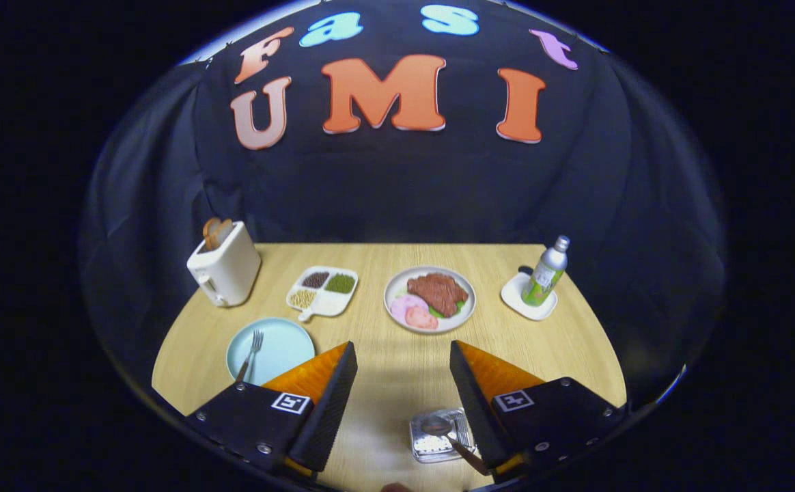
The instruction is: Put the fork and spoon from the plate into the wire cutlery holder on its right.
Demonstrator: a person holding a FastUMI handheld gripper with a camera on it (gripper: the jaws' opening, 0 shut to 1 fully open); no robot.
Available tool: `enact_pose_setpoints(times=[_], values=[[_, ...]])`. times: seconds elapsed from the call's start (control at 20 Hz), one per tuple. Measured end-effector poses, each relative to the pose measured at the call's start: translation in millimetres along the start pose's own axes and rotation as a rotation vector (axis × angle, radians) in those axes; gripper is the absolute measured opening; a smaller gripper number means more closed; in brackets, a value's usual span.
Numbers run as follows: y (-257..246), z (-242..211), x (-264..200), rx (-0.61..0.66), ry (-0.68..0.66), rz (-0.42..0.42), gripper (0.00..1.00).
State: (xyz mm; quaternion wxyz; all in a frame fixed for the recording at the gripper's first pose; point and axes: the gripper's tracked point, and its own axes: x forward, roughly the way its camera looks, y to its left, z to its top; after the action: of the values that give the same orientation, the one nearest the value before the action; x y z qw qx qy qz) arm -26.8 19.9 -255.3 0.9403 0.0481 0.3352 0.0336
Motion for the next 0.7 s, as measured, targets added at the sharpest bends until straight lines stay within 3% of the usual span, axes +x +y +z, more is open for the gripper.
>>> enact_pose_setpoints(times=[0.3,0.45,0.7], values=[[55.3,79.5,-10.2,-0.012,-0.309,0.020,0.88],[97.2,107.9,-15.2,-0.030,-0.434,0.085,0.91],[154.2,95.9,-0.1,-0.029,-0.389,0.163,0.94]])
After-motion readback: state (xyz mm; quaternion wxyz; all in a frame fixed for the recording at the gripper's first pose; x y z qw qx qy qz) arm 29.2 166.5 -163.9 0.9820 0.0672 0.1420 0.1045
